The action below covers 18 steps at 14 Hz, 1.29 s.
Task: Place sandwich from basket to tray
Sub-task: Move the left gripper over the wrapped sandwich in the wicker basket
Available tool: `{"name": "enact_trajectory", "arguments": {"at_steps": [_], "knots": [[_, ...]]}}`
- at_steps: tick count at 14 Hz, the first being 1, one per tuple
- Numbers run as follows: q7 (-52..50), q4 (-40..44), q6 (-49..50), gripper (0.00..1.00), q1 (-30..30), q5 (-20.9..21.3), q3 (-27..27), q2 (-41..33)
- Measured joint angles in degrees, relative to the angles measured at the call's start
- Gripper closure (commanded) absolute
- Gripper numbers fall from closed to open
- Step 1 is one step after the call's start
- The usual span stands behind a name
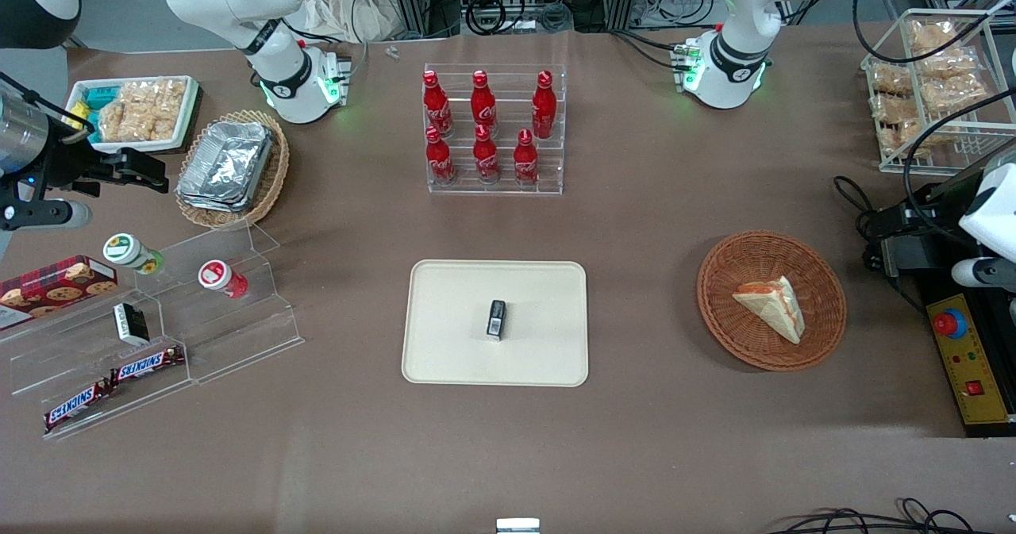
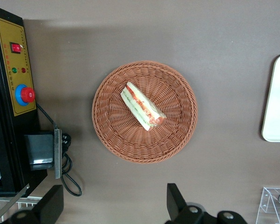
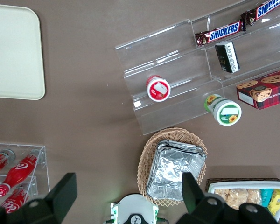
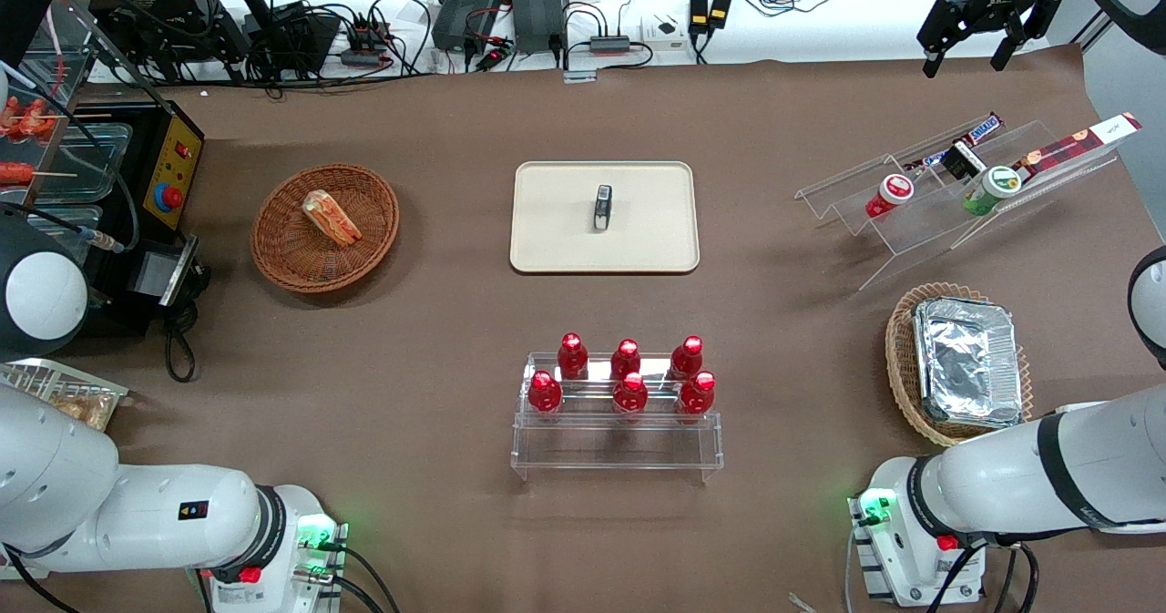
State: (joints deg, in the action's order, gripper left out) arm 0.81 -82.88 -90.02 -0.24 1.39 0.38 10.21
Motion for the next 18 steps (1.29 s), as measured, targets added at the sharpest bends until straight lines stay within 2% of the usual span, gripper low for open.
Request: {"name": "enact_trajectory", "arguments": {"at_steps": [8,14,18], "knots": [[0.0,-1.7,-0.4,0.01,0.0,0.0,0.3,1.0],[-1.4,-18.2,-16.1,0.0,0.3,0.0,1.4,0.6],[-15.1,-29.2,-29.3,0.0,0.1,-0.1,1.2,0.8]]}}
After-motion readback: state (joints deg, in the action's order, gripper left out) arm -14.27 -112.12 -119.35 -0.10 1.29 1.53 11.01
